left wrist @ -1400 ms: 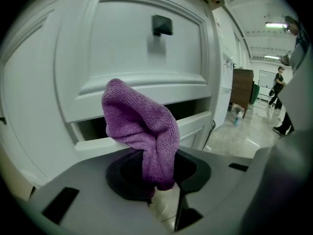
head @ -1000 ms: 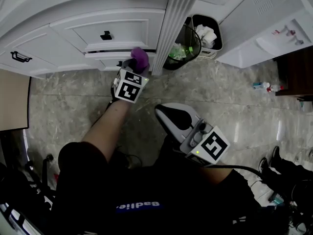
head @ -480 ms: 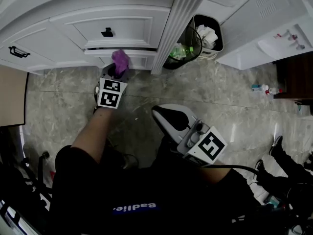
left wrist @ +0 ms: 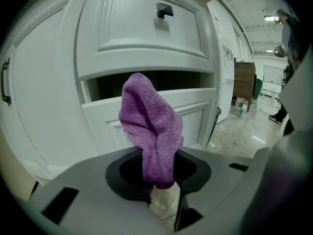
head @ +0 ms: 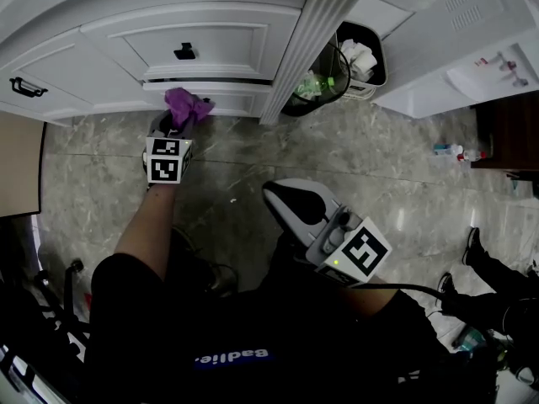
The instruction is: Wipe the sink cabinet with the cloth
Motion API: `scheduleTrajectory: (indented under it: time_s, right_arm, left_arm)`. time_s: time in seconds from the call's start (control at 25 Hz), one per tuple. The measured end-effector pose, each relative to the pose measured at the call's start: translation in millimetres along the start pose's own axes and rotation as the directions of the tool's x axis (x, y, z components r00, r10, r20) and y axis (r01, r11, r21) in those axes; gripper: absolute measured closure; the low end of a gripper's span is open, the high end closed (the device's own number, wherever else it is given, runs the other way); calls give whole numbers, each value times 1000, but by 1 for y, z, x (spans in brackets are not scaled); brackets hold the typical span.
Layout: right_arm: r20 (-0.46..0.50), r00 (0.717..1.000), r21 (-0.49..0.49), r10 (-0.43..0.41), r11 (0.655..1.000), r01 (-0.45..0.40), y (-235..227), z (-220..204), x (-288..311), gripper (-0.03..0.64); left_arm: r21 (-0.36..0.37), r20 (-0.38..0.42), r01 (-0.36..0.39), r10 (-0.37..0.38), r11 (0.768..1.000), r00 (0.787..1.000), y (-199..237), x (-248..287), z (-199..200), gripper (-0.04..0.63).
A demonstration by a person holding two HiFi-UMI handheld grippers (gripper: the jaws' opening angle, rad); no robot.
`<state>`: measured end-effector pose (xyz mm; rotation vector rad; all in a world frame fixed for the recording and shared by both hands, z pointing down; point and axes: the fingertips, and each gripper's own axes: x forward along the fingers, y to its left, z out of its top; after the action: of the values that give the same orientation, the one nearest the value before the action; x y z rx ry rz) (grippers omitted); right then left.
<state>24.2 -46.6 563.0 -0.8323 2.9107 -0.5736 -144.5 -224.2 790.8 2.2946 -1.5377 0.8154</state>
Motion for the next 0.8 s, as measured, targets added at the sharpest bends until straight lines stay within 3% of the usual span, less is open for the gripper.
scheduleTrajectory:
  time_s: [0.32,0.48,0.68,0.8]
  right_arm:
    - [24,1000,18,17,1000,-18,2,3,8,615]
    - [26,999,26,25,999,-26,3,3,12,615]
    - [1,1000,12,27,1000,-27,4,-3,10,615]
    - [-14,1000,6,22,1000,-22,4,-6,7,615]
  left_arm:
    - [8,99,32,-33,999,995,-22,-27,21,485]
    - [-10,26,-35,36,999,999,-1,-23,3,485]
    - [-33,-80,-152,149,988,986,53,-12,-38,485]
    - [-35,-124,-138,132,990,983,53,2,-50,485]
